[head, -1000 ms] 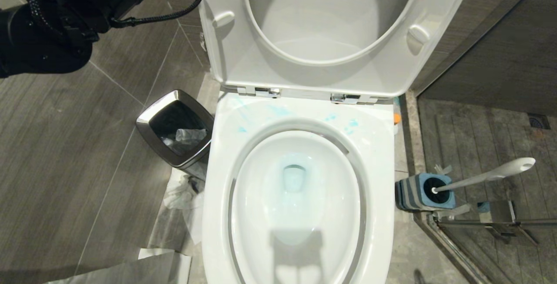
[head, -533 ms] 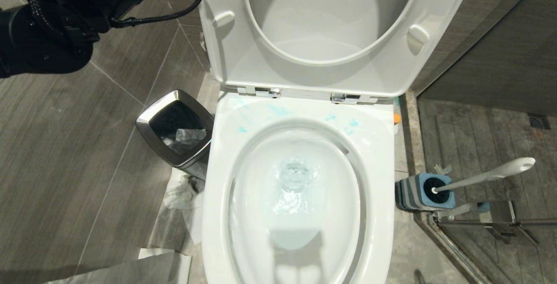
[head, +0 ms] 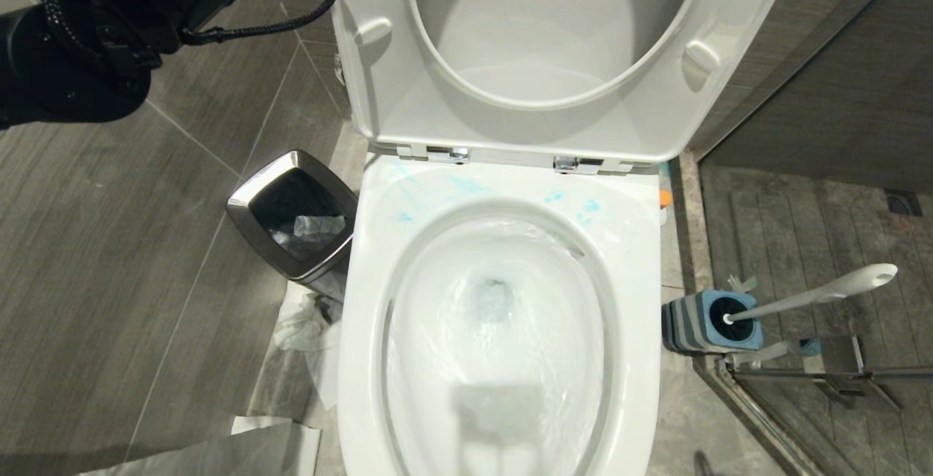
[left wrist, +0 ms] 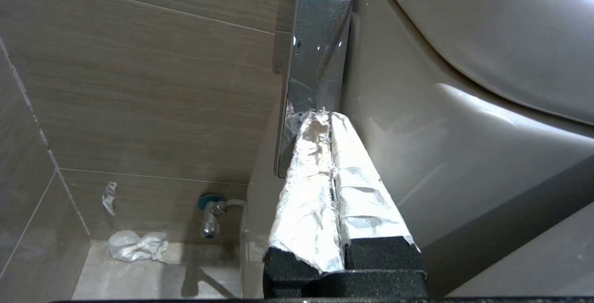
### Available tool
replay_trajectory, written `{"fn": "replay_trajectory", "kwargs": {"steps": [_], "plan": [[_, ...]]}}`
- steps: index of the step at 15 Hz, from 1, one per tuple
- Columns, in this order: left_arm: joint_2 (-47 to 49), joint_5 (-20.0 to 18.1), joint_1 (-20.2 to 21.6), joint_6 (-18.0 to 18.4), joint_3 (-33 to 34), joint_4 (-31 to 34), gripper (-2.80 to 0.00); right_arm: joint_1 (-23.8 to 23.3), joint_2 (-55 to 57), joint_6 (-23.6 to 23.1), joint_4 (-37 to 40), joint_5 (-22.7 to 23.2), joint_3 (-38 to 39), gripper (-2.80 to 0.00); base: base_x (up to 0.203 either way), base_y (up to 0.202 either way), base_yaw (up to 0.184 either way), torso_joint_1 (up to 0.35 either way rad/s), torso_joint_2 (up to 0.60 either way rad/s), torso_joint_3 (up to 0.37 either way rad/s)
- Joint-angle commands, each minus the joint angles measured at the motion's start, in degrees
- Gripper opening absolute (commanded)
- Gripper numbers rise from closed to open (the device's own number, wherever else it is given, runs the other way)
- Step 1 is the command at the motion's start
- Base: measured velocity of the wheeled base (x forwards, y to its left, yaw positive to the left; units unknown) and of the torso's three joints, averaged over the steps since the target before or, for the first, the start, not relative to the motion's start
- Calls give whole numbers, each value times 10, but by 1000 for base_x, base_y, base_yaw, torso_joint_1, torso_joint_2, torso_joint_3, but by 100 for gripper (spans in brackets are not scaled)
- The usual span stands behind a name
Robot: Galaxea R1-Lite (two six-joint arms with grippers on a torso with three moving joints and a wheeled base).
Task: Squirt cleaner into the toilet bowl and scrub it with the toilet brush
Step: Flush the toilet
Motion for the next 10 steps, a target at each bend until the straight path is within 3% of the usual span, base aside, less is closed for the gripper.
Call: {"fn": "replay_trajectory", "kwargs": {"steps": [1,10], "plan": [[-18,0,5,1,0,-3,-280,0,1,0,0,0,14,-280,0,0,0,0,0,0],[-126,0,29,15,0,8,-280,0,0,0,0,0,14,-280,0,0,0,0,0,0]]}}
